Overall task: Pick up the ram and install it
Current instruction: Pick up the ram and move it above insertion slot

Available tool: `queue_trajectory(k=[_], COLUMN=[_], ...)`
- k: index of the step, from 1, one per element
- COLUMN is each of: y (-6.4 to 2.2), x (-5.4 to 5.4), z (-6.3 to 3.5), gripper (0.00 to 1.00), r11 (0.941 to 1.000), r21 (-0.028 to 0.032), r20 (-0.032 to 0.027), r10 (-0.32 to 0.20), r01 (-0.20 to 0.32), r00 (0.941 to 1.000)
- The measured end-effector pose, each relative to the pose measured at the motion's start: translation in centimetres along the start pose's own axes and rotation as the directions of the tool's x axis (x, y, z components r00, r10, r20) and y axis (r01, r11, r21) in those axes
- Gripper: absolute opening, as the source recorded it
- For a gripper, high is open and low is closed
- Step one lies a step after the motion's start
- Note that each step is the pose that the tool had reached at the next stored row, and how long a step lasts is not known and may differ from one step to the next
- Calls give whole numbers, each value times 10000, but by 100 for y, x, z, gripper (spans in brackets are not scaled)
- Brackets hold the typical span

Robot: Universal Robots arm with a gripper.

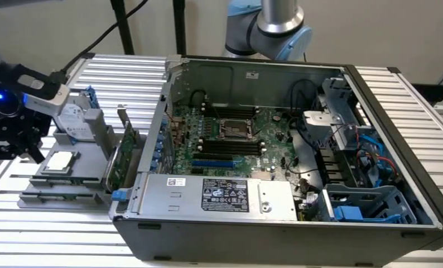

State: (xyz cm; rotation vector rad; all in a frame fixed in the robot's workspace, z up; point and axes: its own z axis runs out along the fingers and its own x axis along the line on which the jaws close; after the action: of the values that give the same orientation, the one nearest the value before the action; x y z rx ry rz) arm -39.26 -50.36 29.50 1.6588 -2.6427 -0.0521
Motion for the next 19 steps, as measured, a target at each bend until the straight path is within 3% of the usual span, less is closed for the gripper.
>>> queue_trajectory(k=[5, 9, 14, 19], y=[-1, -3, -4, -6], x=[0, 0, 0, 0], z=[37, 67, 104, 141], gripper=[0, 0, 0, 0], r11=[9959, 9865, 9676, 9425], r21=[-1, -3, -4, 3], r20=[-36, -65, -99, -128], r10=[-908, -1638, -2525, -3342], r01=[908, 1638, 2526, 3343], r00=[9959, 9865, 9675, 9424])
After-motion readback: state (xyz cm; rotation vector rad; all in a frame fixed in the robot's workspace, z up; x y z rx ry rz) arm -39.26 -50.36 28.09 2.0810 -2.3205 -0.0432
